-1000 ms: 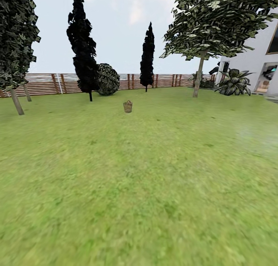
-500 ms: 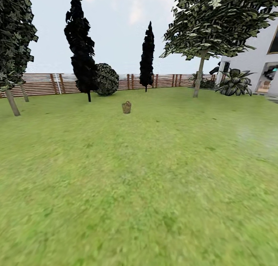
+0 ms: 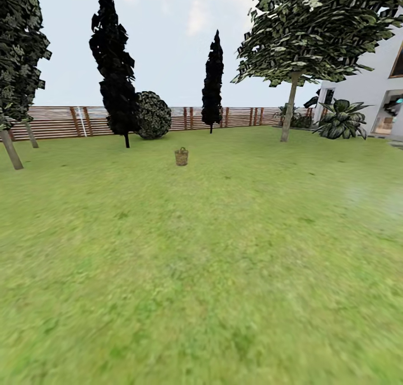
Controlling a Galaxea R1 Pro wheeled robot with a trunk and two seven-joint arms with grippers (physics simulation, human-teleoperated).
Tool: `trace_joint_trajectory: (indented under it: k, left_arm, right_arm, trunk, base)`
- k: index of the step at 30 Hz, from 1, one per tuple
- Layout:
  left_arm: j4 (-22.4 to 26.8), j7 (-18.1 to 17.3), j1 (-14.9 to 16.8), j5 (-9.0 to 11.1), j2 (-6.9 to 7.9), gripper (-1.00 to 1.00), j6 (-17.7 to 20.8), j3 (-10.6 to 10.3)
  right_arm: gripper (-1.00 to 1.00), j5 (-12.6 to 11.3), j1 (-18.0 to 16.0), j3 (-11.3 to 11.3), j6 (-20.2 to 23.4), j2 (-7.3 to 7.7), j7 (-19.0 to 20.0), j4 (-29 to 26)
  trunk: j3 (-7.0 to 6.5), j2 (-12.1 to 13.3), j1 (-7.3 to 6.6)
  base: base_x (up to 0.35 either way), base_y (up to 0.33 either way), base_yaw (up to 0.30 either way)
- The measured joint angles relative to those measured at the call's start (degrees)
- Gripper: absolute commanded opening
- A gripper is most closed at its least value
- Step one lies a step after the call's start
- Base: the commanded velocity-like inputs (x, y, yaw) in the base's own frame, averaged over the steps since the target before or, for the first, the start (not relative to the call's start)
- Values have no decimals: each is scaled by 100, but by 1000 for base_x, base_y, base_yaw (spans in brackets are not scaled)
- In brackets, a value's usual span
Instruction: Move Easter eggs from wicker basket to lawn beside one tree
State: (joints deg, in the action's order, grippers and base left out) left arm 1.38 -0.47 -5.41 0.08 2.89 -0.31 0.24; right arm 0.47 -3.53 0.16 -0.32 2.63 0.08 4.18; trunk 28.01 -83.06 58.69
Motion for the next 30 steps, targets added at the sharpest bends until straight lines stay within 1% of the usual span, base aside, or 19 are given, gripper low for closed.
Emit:
trace_joint_trajectory:
  k: [12, 30]
  left_arm:
    - [0, 1, 0, 0, 0, 100, 2, 0]
    - [0, -1, 0, 3, 0, 100, 7, 0]
  right_arm:
    - [100, 0, 0, 0, 0, 0, 0, 0]
    - [100, 0, 0, 0, 7, 0, 0, 0]
  trunk:
    - [0, 0, 0]
    - [0, 0, 0]
  base:
    - [337, -119, 0]
    - [337, -7, 0]
